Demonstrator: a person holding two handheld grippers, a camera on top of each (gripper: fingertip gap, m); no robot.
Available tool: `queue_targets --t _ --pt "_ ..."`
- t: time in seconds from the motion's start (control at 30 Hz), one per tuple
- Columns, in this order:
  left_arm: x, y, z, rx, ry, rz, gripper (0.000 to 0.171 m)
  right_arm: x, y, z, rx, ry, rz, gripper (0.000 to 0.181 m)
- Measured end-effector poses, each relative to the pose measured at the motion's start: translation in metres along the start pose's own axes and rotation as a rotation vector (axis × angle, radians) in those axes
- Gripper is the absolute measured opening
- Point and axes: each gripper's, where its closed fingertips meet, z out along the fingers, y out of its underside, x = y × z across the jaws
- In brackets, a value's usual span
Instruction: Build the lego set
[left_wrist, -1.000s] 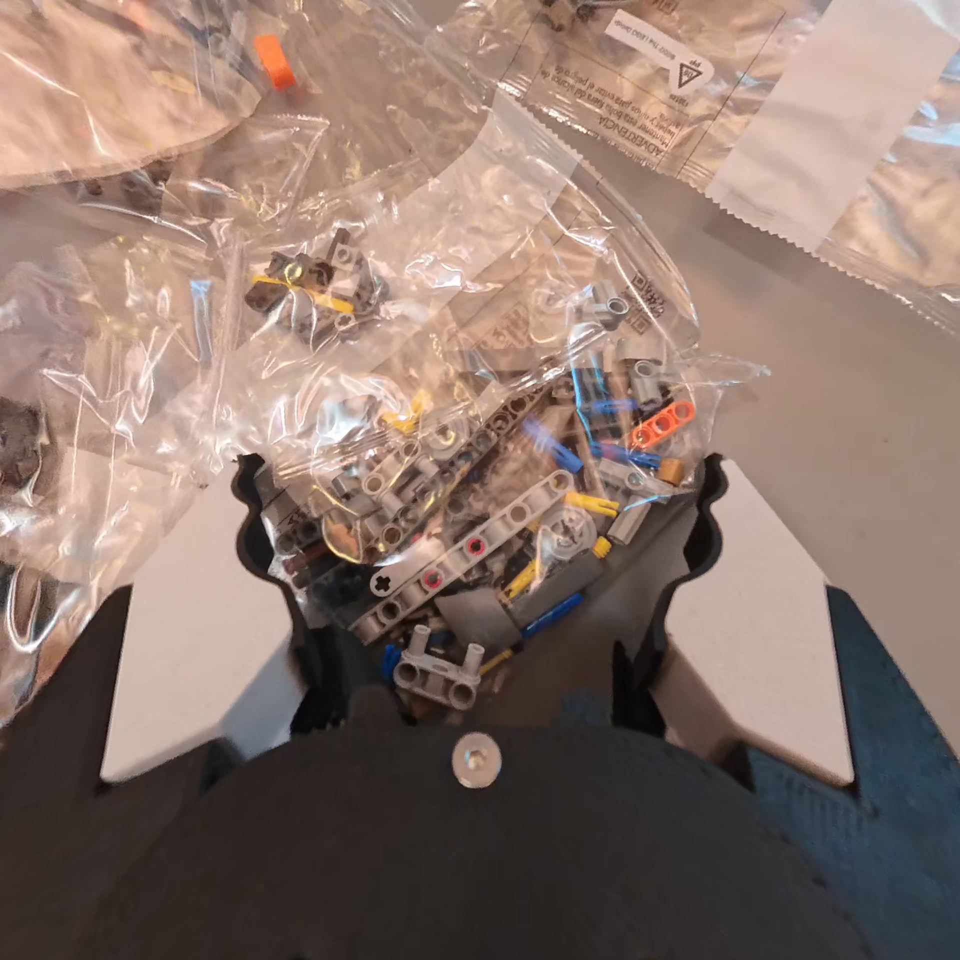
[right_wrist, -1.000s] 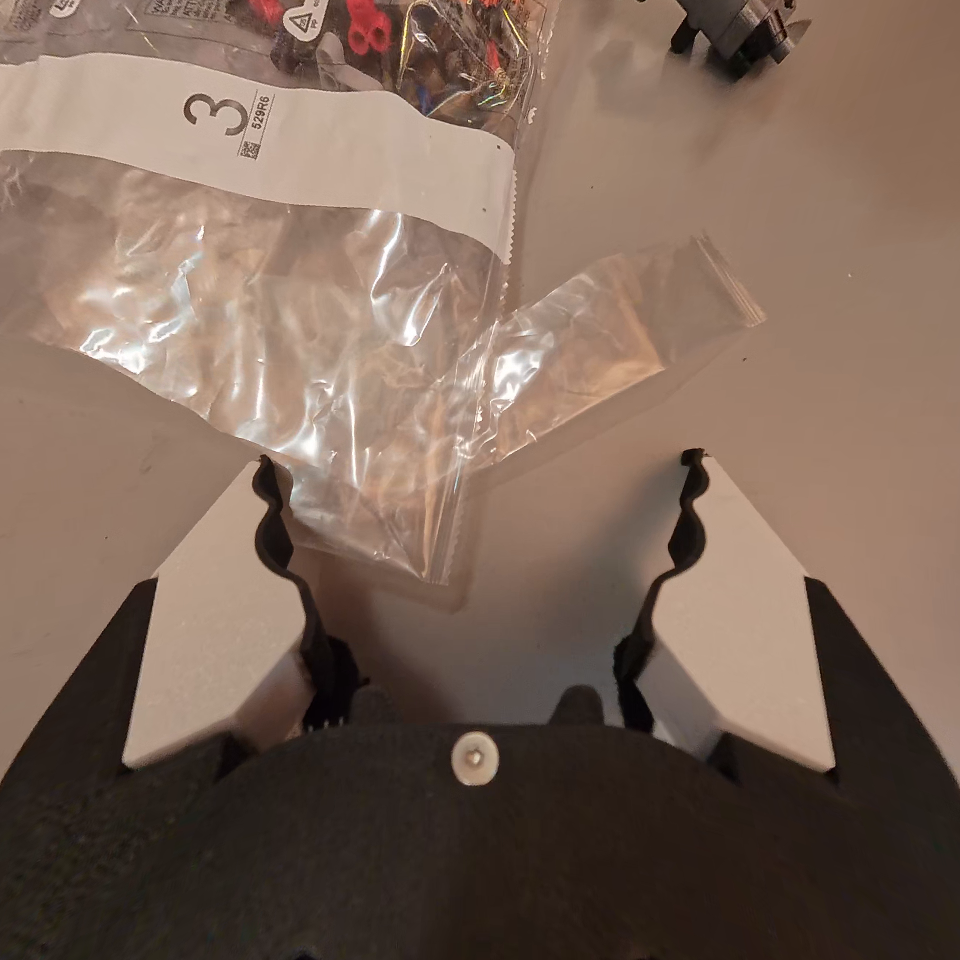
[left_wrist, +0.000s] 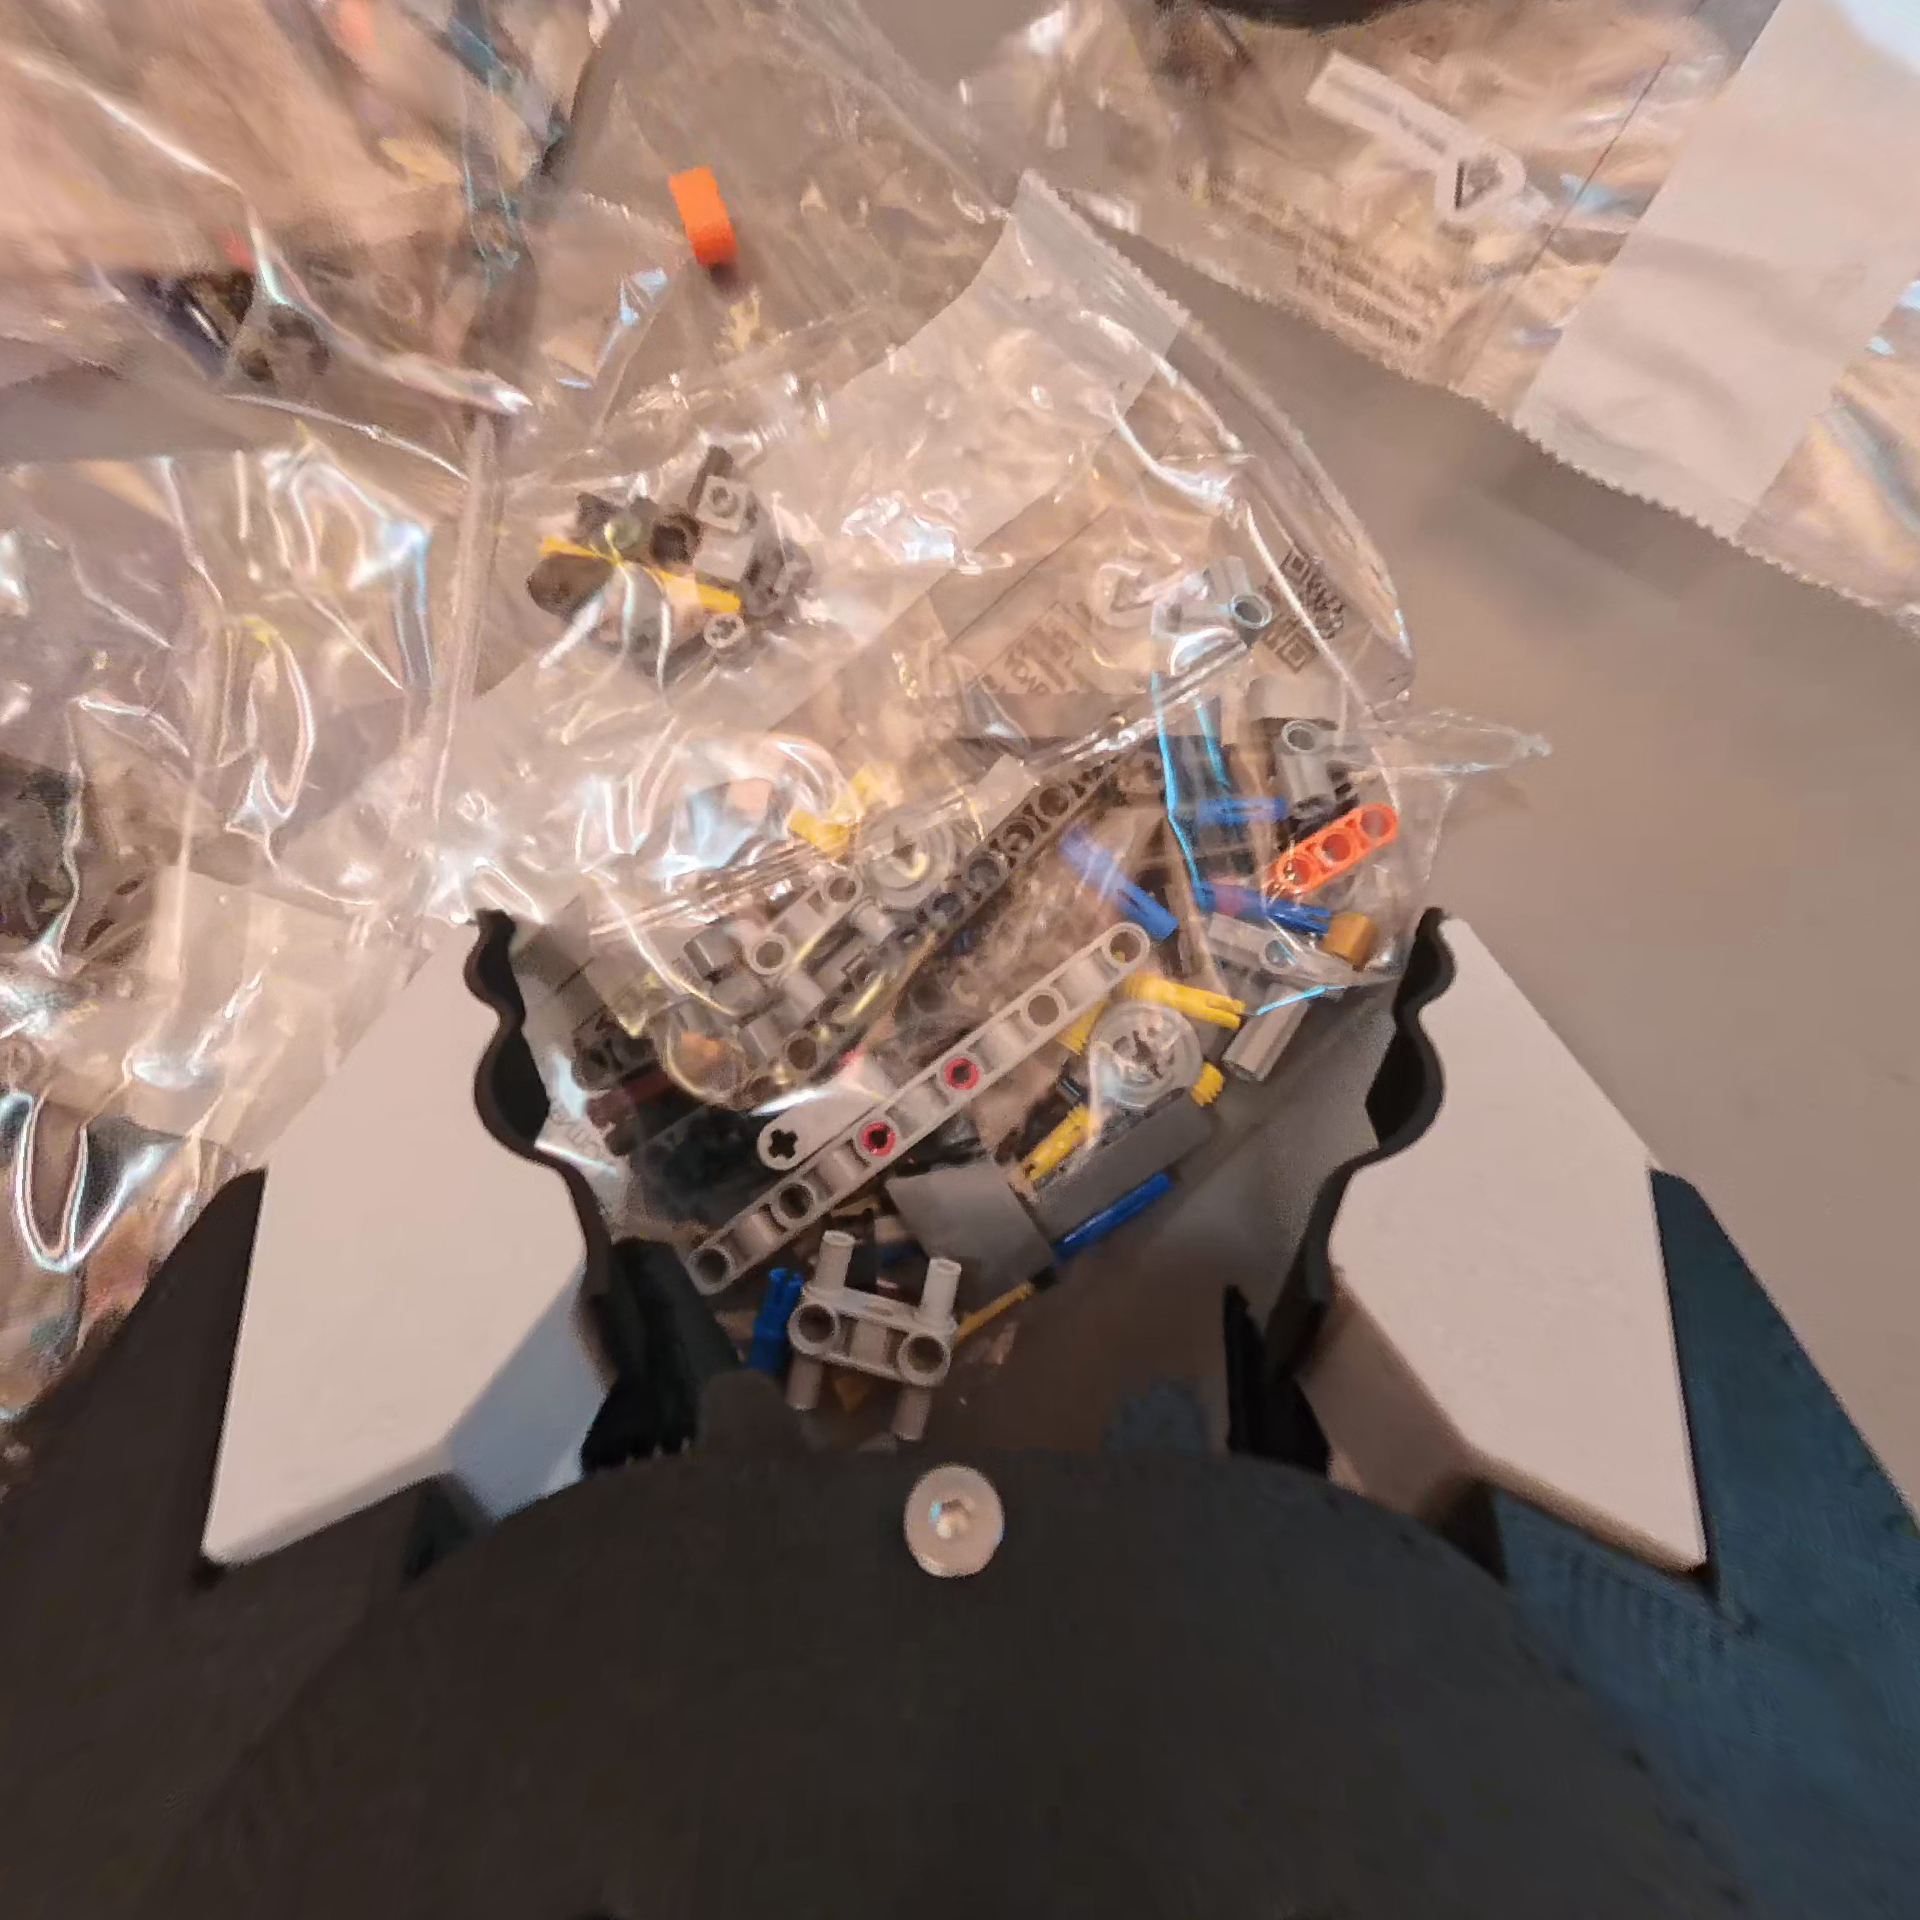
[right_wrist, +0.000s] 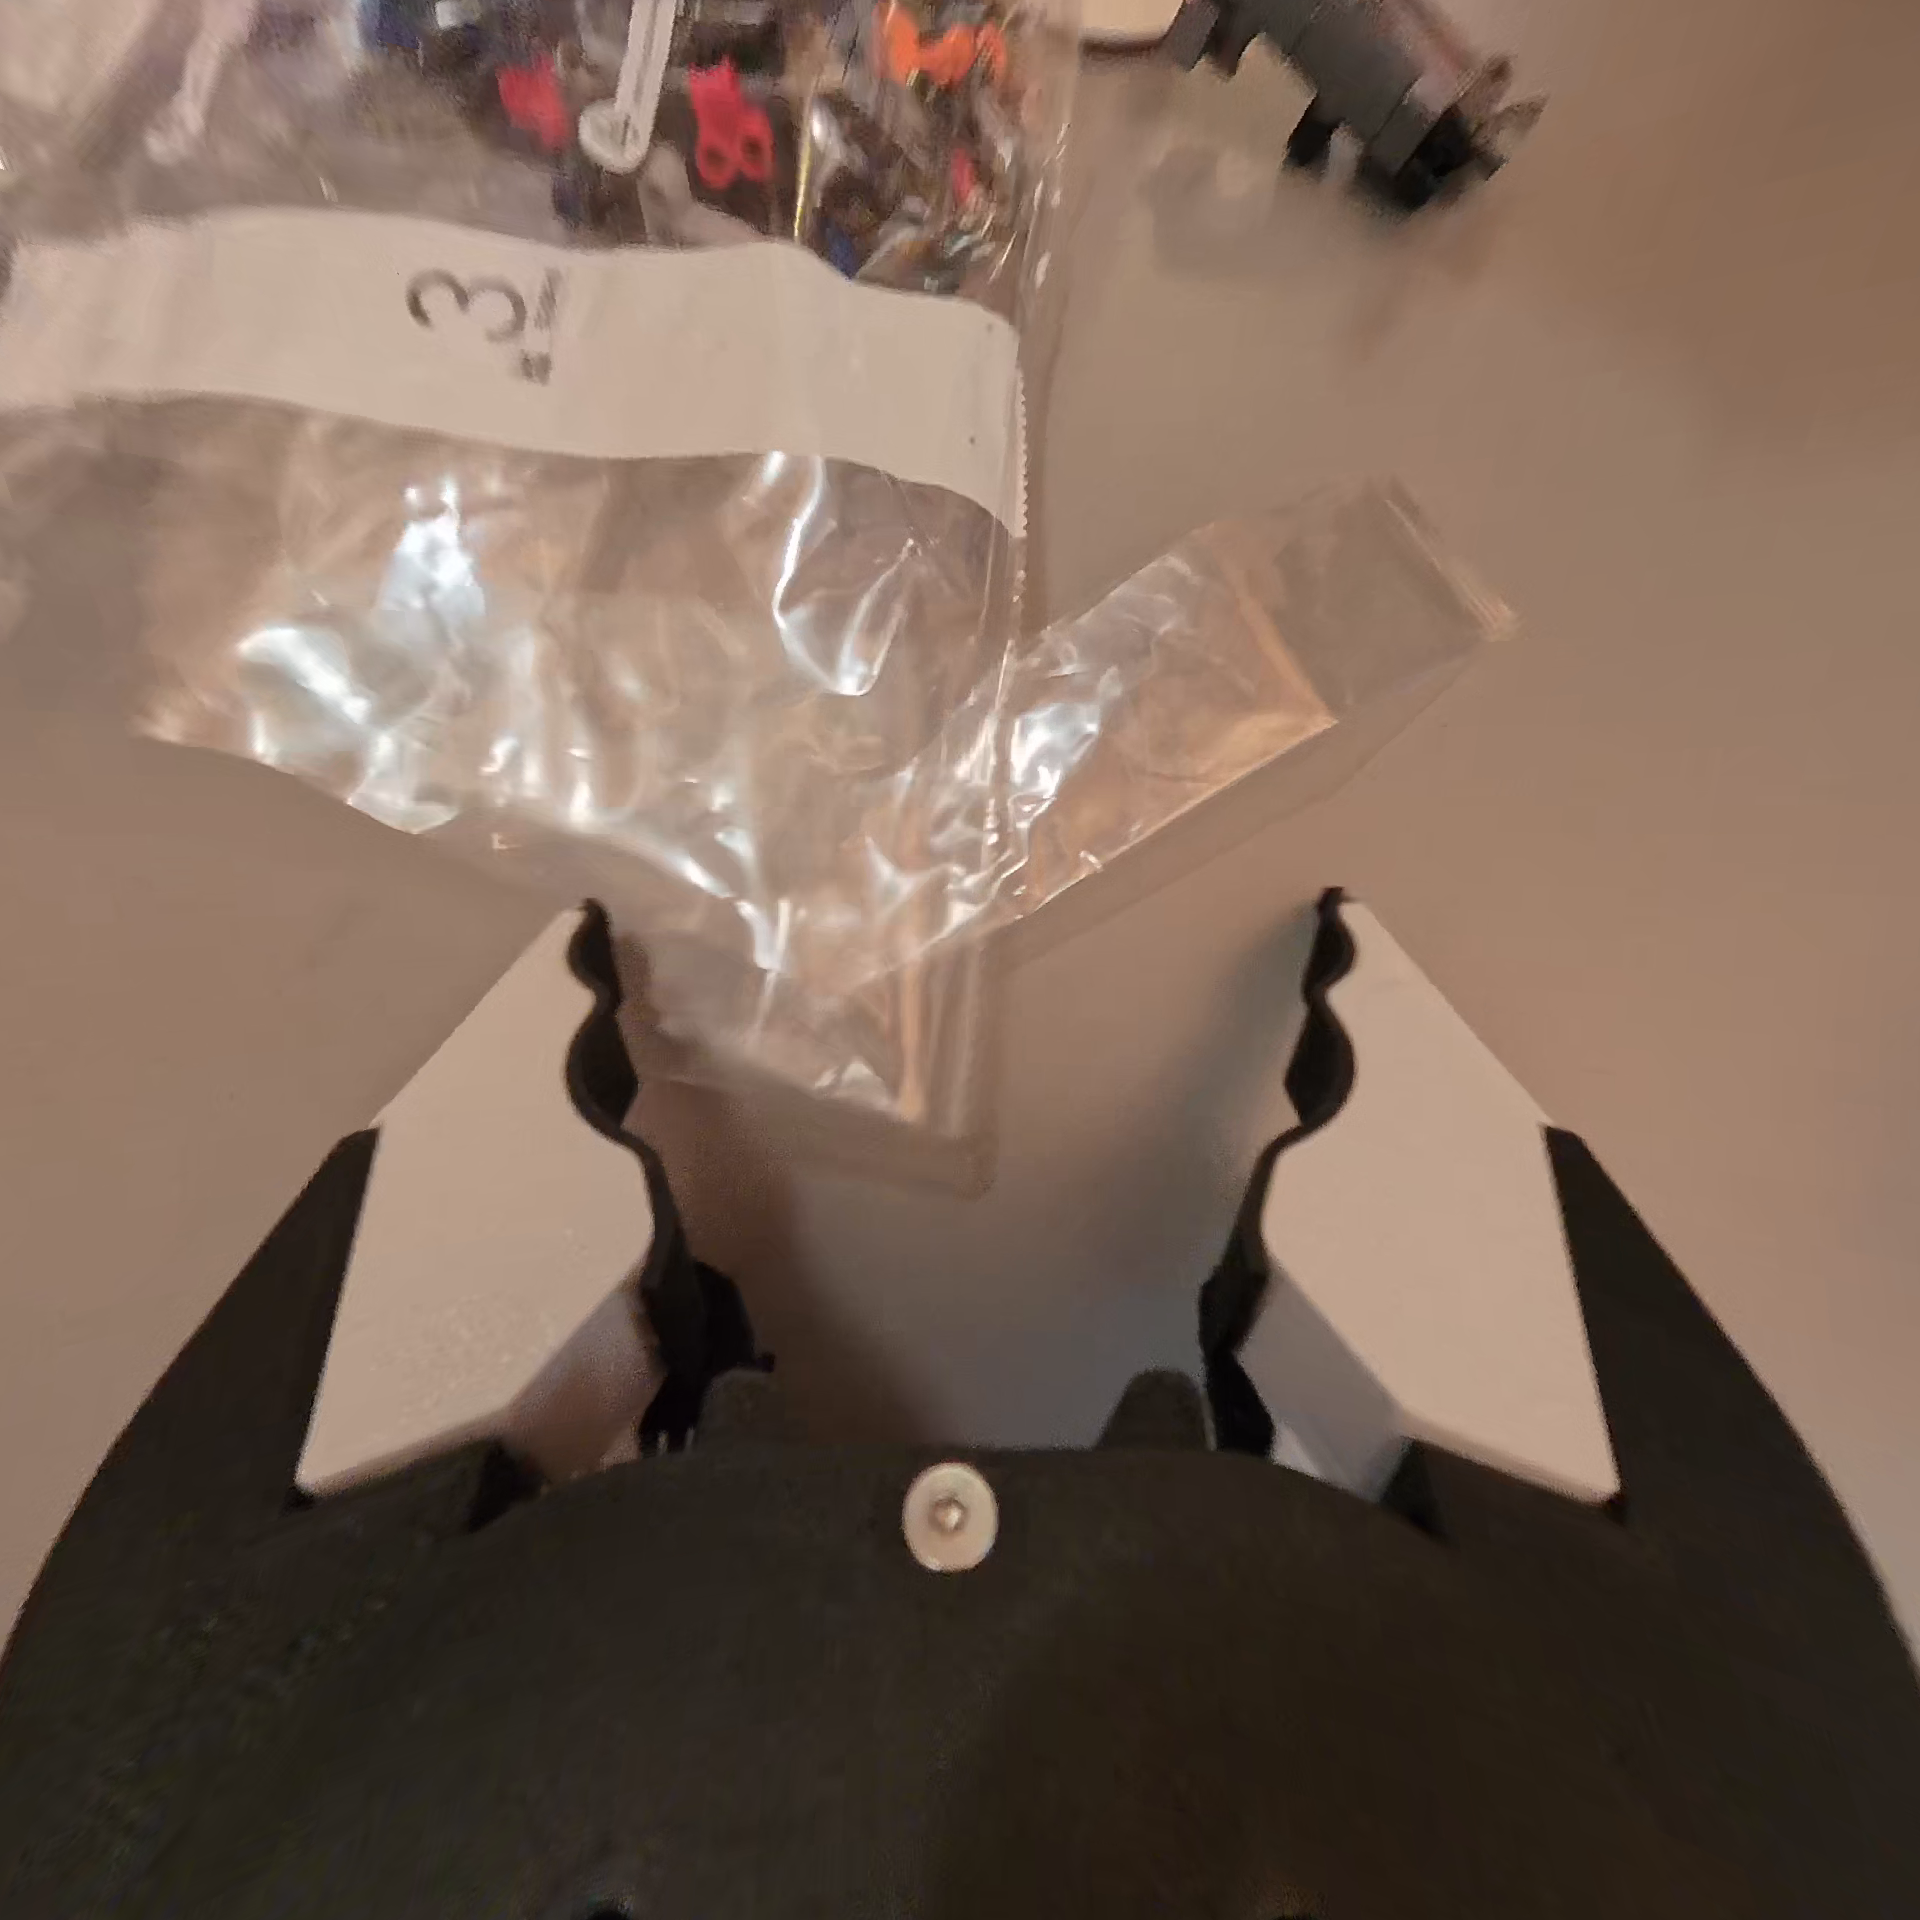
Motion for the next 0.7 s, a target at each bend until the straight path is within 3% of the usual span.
queue_targets --t 0.1,0.2,0.3,0.37,0.43,0.57,0.6,0.63,0.7 --pt "0.004 -0.017 -0.014 0.129 0.017 0.014 0.148 0.003 -0.017 -0.018 0.156 0.019 0.011 0.121" --pt "0.008 -0.035 -0.036 0.269 0.014 0.065 0.108 -0.001 -0.031 -0.037 0.296 0.010 -0.026 0.107" --pt "0.011 -0.051 -0.059 0.380 0.053 0.086 0.048 -0.005 -0.038 -0.053 0.389 -0.018 -0.056 0.071" --pt "0.015 -0.065 -0.080 0.485 0.065 0.133 0.000 -0.011 -0.046 -0.075 0.488 -0.034 -0.114 0.020" --pt "0.012 -0.080 -0.100 0.598 0.032 0.165 0.000 -0.015 -0.060 -0.104 0.608 -0.012 -0.184 0.000" --pt "-0.001 -0.108 -0.129 0.749 -0.026 0.206 0.000 -0.040 -0.097 -0.129 0.681 -0.063 -0.295 0.000" --pt "-0.005 -0.114 -0.133 0.772 -0.033 0.208 0.008 -0.049 -0.109 -0.128 0.669 -0.069 -0.327 0.000" --pt "-0.008 -0.119 -0.134 0.780 -0.031 0.216 0.035 -0.061 -0.121 -0.124 0.659 -0.085 -0.368 0.001" --pt "-0.029 -0.127 -0.124 0.749 -0.085 0.172 0.096 -0.087 -0.144 -0.105 0.599 -0.154 -0.399 0.031"
